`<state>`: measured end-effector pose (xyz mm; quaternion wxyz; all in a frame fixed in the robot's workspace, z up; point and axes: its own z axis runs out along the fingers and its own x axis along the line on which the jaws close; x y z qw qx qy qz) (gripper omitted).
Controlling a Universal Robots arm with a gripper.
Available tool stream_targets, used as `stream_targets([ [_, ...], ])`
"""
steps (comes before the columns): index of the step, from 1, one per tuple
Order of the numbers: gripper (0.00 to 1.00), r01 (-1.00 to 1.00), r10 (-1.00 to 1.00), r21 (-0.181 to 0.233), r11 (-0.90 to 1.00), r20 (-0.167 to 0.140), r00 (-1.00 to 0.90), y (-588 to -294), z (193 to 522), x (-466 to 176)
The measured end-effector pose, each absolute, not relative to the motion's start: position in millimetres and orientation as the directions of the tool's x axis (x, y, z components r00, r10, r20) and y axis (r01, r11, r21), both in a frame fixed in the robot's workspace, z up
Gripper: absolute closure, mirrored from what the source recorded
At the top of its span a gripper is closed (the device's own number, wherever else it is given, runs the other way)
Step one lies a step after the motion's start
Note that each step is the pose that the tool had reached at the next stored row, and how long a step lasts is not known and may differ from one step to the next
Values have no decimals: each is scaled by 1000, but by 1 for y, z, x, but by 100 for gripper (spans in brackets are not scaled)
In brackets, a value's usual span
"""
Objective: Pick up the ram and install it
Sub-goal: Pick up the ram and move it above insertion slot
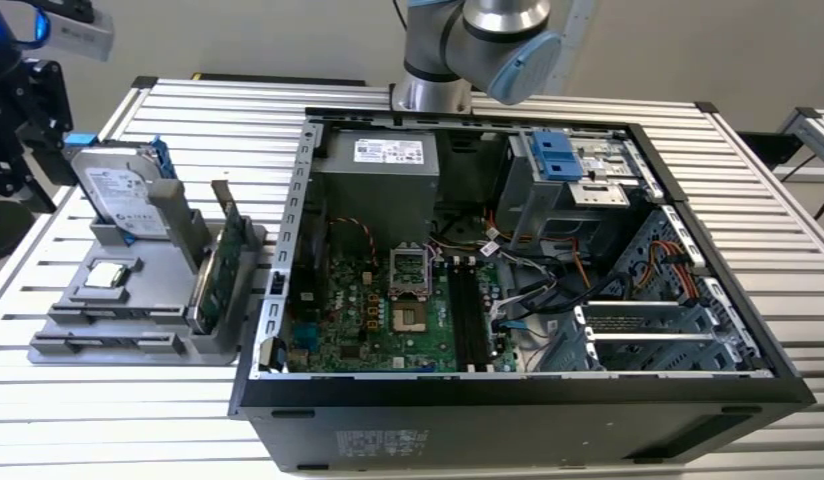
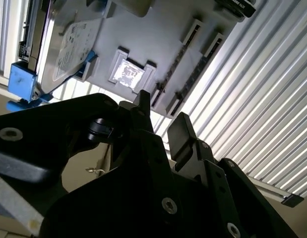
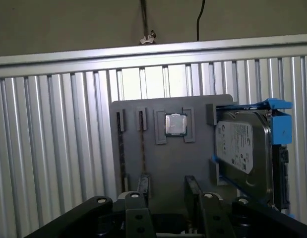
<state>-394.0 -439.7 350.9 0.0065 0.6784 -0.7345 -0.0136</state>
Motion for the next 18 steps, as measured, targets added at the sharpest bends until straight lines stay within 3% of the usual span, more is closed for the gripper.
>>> stream_targets([
  [18,0,-997,-997,27,75,-9,-76,-440,343,-394],
])
